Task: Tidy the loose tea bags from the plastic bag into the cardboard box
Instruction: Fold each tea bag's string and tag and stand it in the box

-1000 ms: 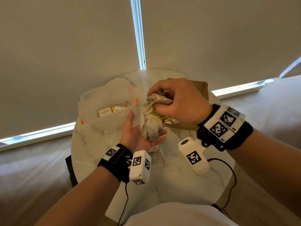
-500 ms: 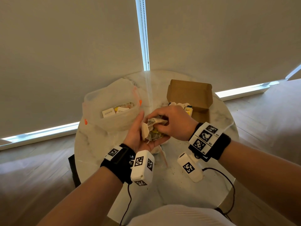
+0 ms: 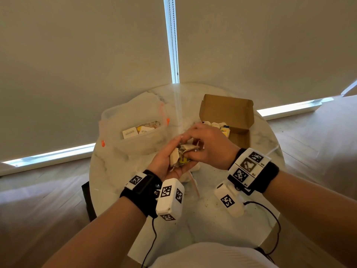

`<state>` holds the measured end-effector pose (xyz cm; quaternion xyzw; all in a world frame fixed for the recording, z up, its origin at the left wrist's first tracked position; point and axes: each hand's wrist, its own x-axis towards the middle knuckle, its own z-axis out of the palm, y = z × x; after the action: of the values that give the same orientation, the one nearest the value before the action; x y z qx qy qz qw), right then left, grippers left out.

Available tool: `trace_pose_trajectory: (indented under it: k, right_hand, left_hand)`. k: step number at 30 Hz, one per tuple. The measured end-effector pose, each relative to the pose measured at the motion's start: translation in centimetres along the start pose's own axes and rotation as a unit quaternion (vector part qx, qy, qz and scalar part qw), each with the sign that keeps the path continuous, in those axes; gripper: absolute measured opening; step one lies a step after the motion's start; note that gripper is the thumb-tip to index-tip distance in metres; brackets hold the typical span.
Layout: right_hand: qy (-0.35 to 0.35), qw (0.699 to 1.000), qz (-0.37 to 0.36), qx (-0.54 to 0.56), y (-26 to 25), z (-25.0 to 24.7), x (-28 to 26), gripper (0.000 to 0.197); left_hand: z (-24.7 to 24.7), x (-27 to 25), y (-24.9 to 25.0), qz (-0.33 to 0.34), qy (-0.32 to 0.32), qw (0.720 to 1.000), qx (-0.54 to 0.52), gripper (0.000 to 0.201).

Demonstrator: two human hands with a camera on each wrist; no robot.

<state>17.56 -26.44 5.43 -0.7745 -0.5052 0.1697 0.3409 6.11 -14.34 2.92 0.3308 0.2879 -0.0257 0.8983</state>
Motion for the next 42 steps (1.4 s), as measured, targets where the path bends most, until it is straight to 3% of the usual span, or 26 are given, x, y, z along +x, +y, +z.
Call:
trace_pose_trajectory:
  k: [5, 10, 14, 17, 22, 26, 31, 35, 42]
  right_hand:
    - [0.004, 0.999, 0.021, 0.037, -0.5, -1.3, -0.2, 0.046]
    - [0.018, 1.000, 0.023, 0.001, -0.6, -2.0, -0.3, 0.038]
    - [0.043, 0.997, -0.064, -0.030, -1.3, -1.4, -0.6, 0.030]
    - [0.018, 0.991, -0.116, -0.064, -1.7, -0.6, -0.8, 0.034]
    - [-0.001, 0.985, -0.141, -0.101, -1.5, 0.4, -0.4, 0.028]
    - [0.025, 0.977, -0.170, -0.123, -2.0, 0.3, -0.4, 0.011]
    - [0.053, 0.975, -0.192, -0.101, -2.5, 0.0, -0.3, 0.008]
    - [0.071, 0.981, -0.180, -0.035, -3.0, -0.7, -0.4, 0.005]
    - [0.077, 0.986, -0.067, 0.134, -4.1, -3.3, 0.1, 0.007]
  left_hand:
    - [0.0, -0.1, -0.1, 0.015, 0.016, 0.999, -0.029, 0.040]
    - [0.2, 0.0, 0.4, 0.021, 0.017, 0.999, -0.022, 0.030]
    - [0.4, 0.0, 0.6, 0.037, 0.038, 0.999, 0.006, 0.028]
    - [0.4, 0.1, 0.5, 0.050, 0.038, 0.998, 0.024, 0.027]
    - [0.8, 0.2, 0.7, 0.048, 0.010, 0.998, 0.046, 0.025]
    - [0.6, 0.2, 0.5, 0.049, 0.026, 0.997, 0.061, 0.025]
    - [0.8, 0.0, 0.5, 0.039, 0.024, 0.998, 0.043, 0.027]
    - [0.4, 0.3, 0.4, 0.022, 0.052, 0.998, 0.014, 0.027]
    - [0.2, 0.3, 0.4, 0.021, 0.073, 0.996, 0.039, 0.038]
